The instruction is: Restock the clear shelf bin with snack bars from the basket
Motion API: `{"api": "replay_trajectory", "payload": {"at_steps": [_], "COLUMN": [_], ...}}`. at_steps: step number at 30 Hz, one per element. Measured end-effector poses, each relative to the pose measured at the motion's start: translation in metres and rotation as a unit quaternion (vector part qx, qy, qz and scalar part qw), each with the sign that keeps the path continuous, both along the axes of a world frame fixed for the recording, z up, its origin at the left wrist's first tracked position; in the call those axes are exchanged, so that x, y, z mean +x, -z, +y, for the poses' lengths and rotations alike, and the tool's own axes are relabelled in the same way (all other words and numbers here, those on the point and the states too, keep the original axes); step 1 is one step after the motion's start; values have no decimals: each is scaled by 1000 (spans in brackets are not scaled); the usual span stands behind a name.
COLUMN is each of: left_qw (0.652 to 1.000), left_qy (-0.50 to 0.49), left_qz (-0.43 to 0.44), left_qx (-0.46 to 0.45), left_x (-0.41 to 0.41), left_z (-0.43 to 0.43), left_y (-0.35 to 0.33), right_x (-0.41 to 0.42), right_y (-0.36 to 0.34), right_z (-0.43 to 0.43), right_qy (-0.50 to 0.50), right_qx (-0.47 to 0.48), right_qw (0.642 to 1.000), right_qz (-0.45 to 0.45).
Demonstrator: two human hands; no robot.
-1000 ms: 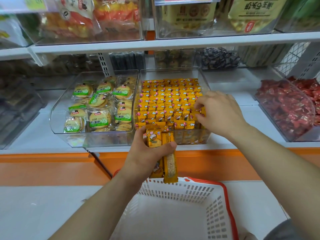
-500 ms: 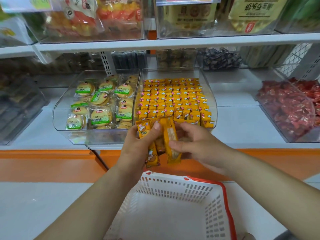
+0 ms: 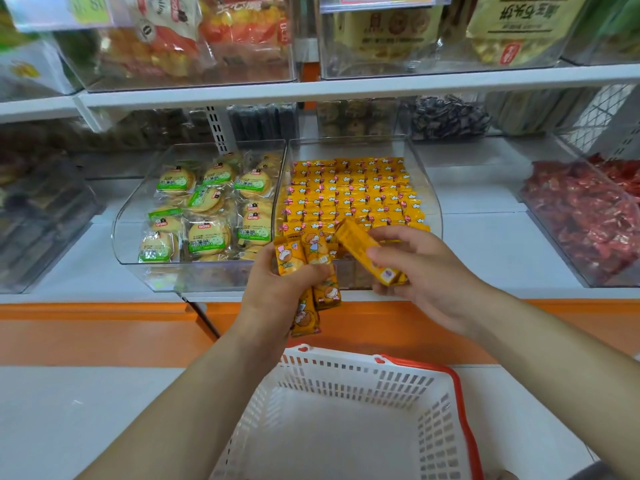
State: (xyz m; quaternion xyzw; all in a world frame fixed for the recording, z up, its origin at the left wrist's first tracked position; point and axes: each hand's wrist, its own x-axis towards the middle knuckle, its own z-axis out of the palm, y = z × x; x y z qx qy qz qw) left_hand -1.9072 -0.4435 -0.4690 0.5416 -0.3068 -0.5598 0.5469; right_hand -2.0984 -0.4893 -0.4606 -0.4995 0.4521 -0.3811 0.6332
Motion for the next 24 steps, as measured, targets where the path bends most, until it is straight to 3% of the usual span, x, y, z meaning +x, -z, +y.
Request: {"api": "replay_trajectory", "payload": {"at_steps": [6,11,14,18,24], "left_qw": [1000,1000,1000,1000,1000], "left_qy": [-2,-2,-1,1,2], "left_qz": [-9,-12,-11,-16,-28], "left_qx": [1,2,-1,-4,-7], "left_x": [1,1,2,3,3], "left_z": [-1,0,-1,-1,-2], "left_y": [1,2,3,5,7], "right_x": [-7,-14,-31,-57,-64], "right_y": [2,-3,-16,-29,-22], "right_z": [0,-8,-20,-39,-54], "right_qy": [3,4,68,159,92], "right_qx": [-110,-117,-226,-256,-321], "right_qw": [992,992,962,939,887], "right_qz": [65,38,135,164,320]}}
